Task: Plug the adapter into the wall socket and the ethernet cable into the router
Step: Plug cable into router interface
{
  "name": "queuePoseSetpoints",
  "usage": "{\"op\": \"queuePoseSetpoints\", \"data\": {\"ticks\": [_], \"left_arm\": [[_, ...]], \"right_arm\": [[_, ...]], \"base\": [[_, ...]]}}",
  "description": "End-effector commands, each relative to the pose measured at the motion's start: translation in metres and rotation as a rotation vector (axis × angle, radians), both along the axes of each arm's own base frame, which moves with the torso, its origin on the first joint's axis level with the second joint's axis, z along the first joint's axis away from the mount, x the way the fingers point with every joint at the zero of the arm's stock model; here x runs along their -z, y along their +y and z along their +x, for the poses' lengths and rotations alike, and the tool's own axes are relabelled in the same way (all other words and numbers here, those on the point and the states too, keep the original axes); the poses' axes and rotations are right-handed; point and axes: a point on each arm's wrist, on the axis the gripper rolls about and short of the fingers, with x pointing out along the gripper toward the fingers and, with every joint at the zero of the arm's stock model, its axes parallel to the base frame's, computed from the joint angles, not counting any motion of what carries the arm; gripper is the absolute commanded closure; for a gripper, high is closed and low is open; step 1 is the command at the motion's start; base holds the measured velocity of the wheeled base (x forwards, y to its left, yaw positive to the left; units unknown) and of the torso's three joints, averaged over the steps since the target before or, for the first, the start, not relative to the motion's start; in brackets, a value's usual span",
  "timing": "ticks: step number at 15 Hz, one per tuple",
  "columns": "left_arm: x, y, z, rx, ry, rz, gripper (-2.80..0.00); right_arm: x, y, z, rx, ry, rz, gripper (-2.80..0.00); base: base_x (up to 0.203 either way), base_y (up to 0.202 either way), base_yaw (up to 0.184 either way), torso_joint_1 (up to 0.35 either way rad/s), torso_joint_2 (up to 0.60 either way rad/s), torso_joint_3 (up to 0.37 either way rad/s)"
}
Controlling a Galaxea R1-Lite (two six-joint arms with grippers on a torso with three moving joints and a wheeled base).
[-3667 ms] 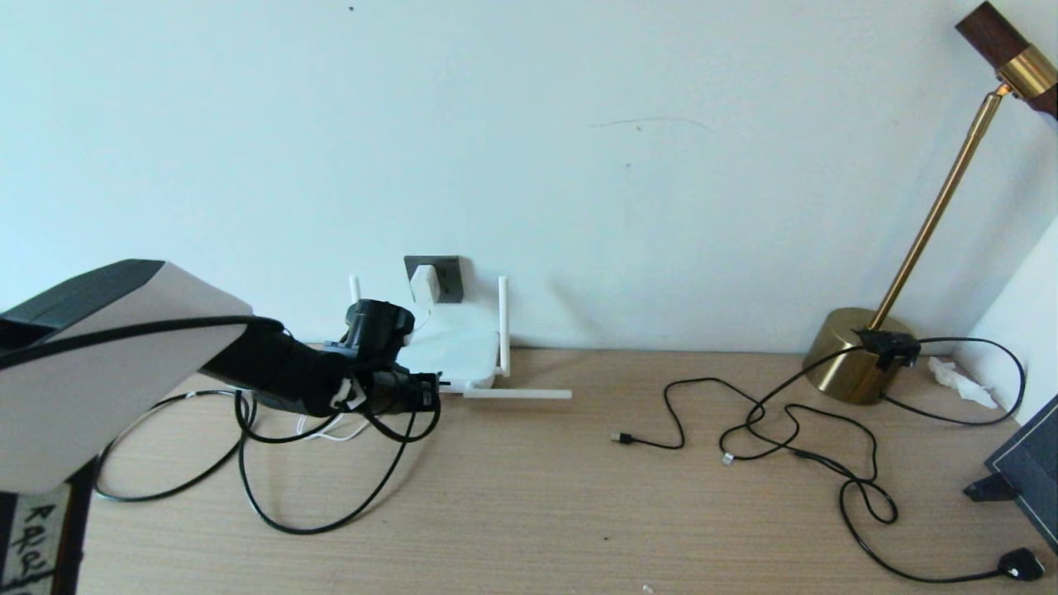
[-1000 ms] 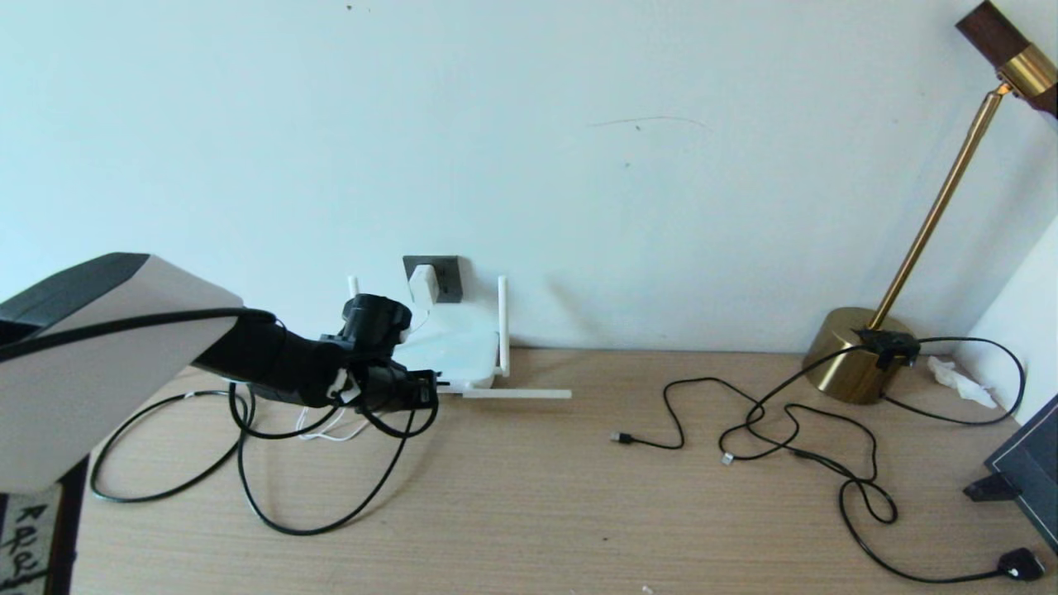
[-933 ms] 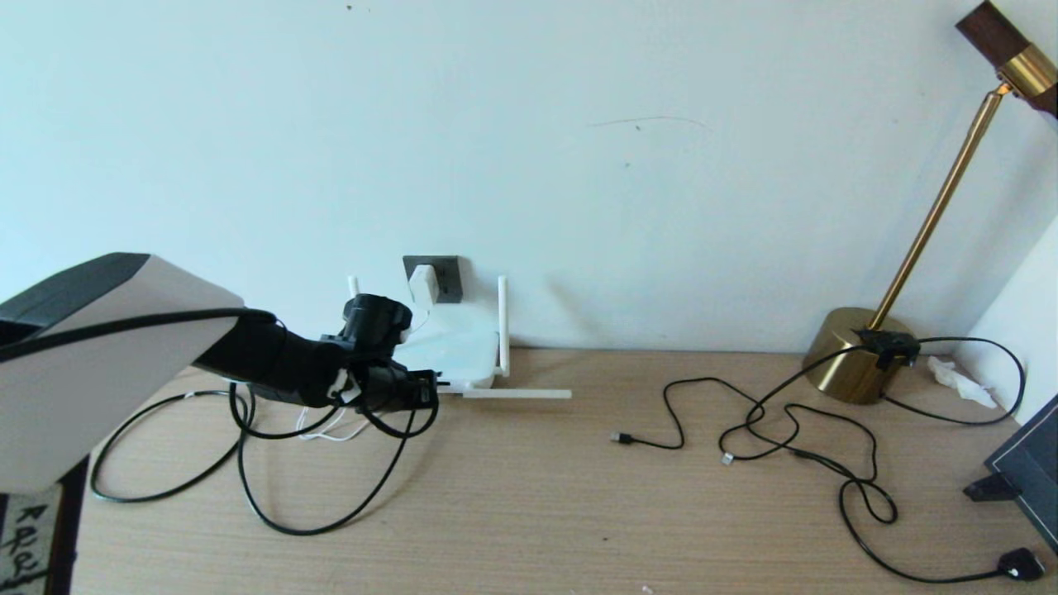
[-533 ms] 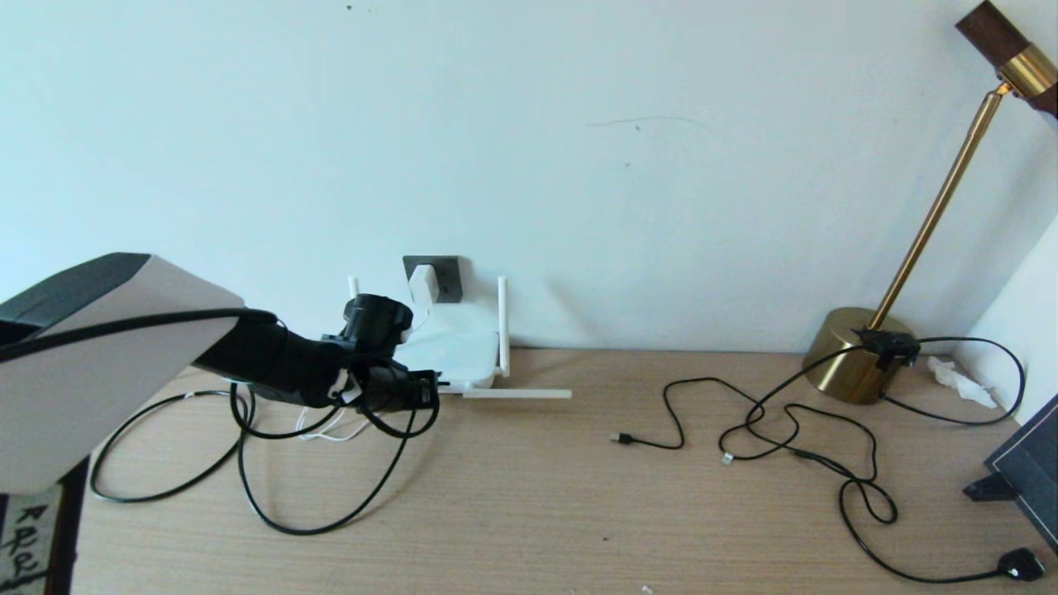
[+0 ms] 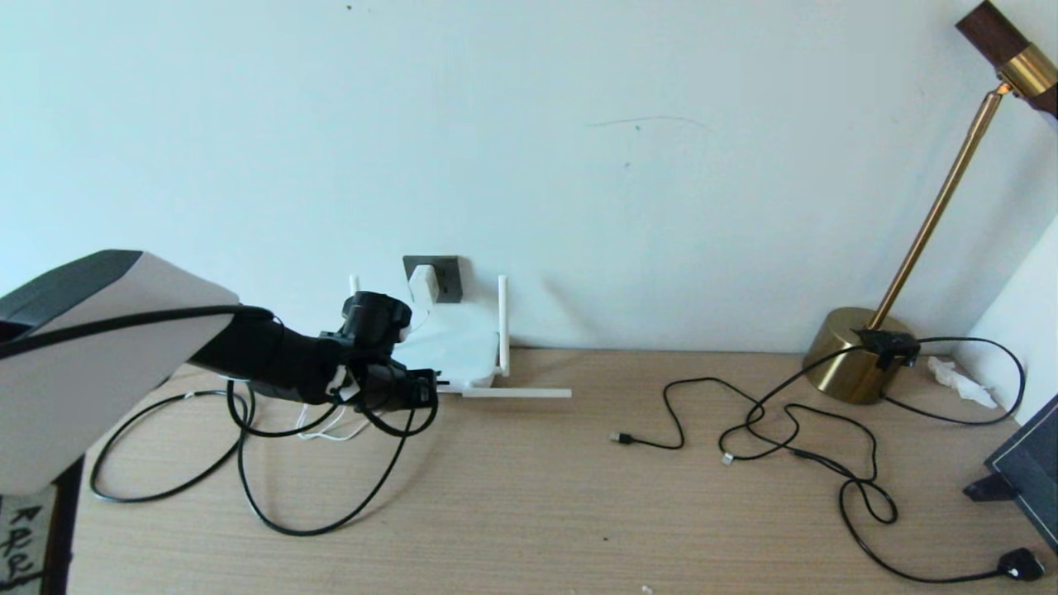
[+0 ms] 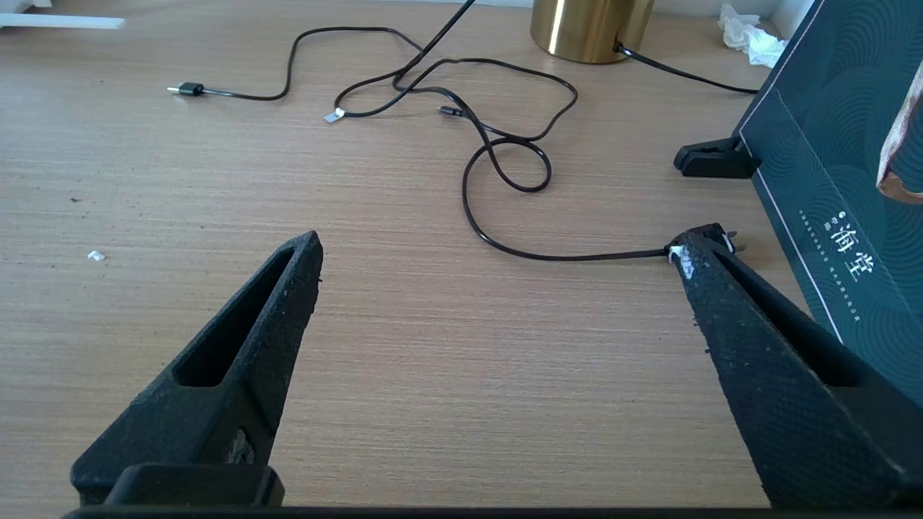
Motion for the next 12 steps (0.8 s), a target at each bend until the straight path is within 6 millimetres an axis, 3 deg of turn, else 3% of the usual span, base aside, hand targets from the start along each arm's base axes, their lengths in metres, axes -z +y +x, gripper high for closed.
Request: {"op": "queuePoseSetpoints", "data": {"ticks": [1,12], "left_arm": [[0.0002,0.0026,-0.0004,-0.008,0.002,0.000,0.00],[-0.0007,0.0024,0.0002,-0.016,0.000,-0.009,0.00]], "right_arm": [[0.0001,0.0000,0.0000,0.000,0.000,-0.001,-2.80],[0.0001,0.0000,0.0000,0.000,0.000,-0.001,-2.80]], "base": [[0.000,0.000,0.000,0.000,0.00,0.000],[0.000,0.000,0.000,0.000,0.00,0.000]]}}
